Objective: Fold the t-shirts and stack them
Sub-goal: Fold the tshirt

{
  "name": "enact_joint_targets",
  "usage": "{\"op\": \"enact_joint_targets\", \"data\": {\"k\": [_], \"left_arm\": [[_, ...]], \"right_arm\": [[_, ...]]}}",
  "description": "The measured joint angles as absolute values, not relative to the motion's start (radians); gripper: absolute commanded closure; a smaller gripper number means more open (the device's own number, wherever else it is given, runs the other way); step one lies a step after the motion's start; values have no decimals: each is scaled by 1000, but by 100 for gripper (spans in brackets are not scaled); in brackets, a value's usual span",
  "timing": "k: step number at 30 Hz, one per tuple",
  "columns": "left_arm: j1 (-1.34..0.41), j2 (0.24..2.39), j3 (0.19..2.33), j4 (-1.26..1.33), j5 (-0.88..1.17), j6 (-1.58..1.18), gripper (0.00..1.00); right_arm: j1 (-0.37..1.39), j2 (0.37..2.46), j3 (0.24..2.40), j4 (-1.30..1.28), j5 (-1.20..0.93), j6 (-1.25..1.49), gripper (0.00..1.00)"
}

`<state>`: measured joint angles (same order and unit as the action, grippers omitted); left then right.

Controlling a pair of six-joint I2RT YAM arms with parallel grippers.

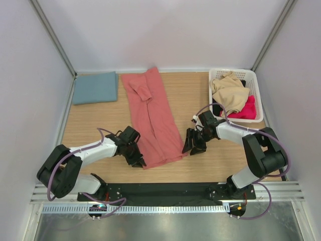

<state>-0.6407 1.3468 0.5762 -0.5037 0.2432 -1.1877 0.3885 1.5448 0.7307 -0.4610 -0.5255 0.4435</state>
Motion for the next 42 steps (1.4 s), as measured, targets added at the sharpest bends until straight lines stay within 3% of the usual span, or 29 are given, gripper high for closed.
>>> {"op": "enact_joint_targets", "data": {"k": [9, 13, 17, 20, 42], "left_arm": [[-641, 1366, 582, -500, 253, -1167, 91], [-641, 1365, 582, -502, 252, -1163, 96], [-641, 1362, 583, -507, 246, -1158, 100], [-641, 1346, 583, -528, 226, -1143, 100], [-687, 1051, 567, -851, 175, -1118, 100]], "right_arm": [[389, 1594, 743, -434, -584, 448, 48], [389, 1623, 751, -426, -608, 447, 58], [389, 1656, 758, -418, -617, 440, 90], [392, 1667, 757, -417, -621, 442, 98], [627, 1346, 577, -448, -501, 651, 99]]}}
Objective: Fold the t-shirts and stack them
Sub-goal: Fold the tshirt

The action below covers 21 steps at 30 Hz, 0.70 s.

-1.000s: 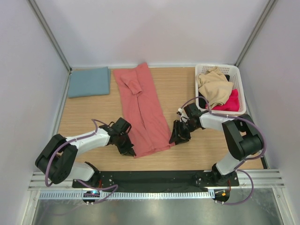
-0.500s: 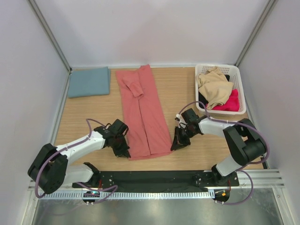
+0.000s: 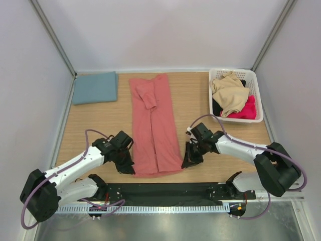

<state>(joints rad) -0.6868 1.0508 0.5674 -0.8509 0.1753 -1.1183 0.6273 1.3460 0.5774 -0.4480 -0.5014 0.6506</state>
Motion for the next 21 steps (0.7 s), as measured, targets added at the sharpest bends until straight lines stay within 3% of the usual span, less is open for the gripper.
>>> {"op": "enact_joint_targets", "data": {"k": [9, 21], "left_arm": [[-659, 1129, 934, -1069, 35, -1036, 100], [-397, 1611, 1369, -1101, -65, -760, 100]], "right_arm": [[567, 1430, 942, -625, -421, 575, 99], [477, 1836, 1418, -771, -388, 461, 99]]}}
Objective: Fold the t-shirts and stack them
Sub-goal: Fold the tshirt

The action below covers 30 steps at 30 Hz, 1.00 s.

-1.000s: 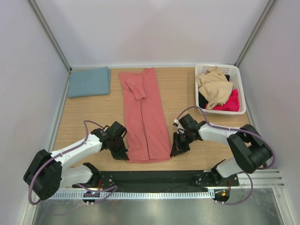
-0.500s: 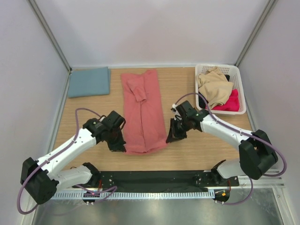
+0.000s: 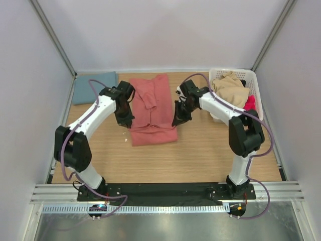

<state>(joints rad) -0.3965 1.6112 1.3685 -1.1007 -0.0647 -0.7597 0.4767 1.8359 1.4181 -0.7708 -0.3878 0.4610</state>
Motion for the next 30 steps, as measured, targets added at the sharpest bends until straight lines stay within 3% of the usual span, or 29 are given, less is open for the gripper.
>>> {"op": "enact_joint_targets", "data": {"k": [14, 30], "left_arm": [[-344, 1962, 1682, -1111, -97, -645, 100], [-312, 2096, 1817, -1120, -93, -623, 100]], "right_arm": [[416, 2144, 1829, -888, -373, 415, 99], [395, 2258, 1934, -902, -402, 416, 99]]}}
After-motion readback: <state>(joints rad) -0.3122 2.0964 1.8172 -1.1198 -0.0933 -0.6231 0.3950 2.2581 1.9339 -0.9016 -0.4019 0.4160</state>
